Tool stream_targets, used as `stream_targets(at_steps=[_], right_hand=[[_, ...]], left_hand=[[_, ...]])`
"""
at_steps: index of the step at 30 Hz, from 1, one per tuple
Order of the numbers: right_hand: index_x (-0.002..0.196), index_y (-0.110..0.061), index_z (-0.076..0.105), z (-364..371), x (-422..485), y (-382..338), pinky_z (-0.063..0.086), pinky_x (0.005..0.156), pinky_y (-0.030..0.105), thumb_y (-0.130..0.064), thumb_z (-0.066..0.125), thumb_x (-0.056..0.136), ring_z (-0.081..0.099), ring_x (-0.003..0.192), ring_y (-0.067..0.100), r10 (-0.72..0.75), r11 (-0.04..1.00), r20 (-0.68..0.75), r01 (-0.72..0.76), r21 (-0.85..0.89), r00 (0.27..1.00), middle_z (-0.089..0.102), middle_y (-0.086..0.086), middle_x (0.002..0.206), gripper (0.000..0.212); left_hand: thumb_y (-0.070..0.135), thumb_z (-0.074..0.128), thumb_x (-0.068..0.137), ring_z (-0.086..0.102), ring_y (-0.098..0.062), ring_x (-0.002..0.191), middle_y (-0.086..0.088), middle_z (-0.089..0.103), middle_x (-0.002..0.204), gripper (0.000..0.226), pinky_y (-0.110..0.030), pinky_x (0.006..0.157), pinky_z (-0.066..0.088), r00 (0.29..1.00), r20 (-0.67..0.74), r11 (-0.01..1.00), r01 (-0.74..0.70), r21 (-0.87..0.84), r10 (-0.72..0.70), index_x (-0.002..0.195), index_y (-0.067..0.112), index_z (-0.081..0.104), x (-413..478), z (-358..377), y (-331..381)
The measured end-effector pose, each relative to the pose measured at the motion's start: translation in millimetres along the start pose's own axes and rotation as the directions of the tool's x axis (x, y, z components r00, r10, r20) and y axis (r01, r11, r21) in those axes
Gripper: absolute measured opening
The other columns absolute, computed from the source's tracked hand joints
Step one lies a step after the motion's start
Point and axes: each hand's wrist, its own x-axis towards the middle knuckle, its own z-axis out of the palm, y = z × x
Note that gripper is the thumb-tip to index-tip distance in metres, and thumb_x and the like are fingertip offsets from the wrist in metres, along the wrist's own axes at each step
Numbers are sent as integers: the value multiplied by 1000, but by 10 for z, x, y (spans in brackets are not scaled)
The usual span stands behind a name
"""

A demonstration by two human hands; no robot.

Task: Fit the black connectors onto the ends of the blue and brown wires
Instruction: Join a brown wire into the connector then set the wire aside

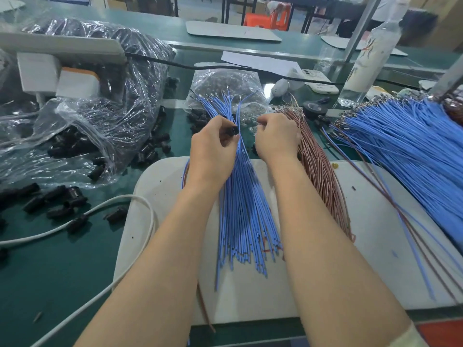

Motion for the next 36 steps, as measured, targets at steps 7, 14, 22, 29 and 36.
stream_targets(at_steps=[7, 14, 22, 29, 36], right_hand=[[131, -16, 52, 161, 171, -68, 29, 105, 43, -15, 49, 91, 34, 129, 33, 219, 965, 66, -206, -164, 974, 38, 14, 141, 40], [120, -24, 58, 239, 166, -27, 28, 103, 43, -15, 49, 92, 36, 126, 31, 171, 977, 4, -169, -131, 985, 47, 9, 134, 31], [115, -27, 63, 211, 204, 4, 28, 101, 44, -18, 51, 93, 37, 125, 30, 87, 986, 61, -77, -151, 994, 52, 5, 131, 27], [124, -38, 57, 192, 192, 4, 27, 105, 45, -19, 52, 92, 33, 129, 32, 57, 991, 107, -43, -130, 993, 42, 8, 138, 38], [114, -37, 62, 264, 171, -103, 28, 104, 45, -25, 52, 93, 36, 126, 33, 24, 990, 114, -7, -143, 993, 46, 7, 132, 26]], left_hand=[[6, 61, 85, 64, -8, 82, 14, 63, 78, 17, -14, 79, 48, 1000, -18, 1000, 11, -22, -11, 87, 23, 59, 15, 2, -15], [3, 60, 86, 63, -6, 82, 10, 64, 81, 14, -6, 77, 45, 999, -15, 998, 34, -55, -35, 93, 15, 62, 24, -3, 5], [4, 61, 87, 63, -6, 83, 6, 65, 84, 11, -8, 78, 46, 999, -31, 997, 33, -71, -35, 96, 10, 64, 32, -15, 18], [4, 60, 87, 60, 3, 76, 11, 63, 80, 10, -5, 74, 44, 997, -50, 995, 51, -81, -55, 94, 11, 63, 50, -8, 2], [4, 60, 87, 60, 6, 78, 15, 63, 80, 14, -4, 74, 44, 997, -40, 993, 66, -95, -70, 90, 18, 60, 43, -4, -7]])
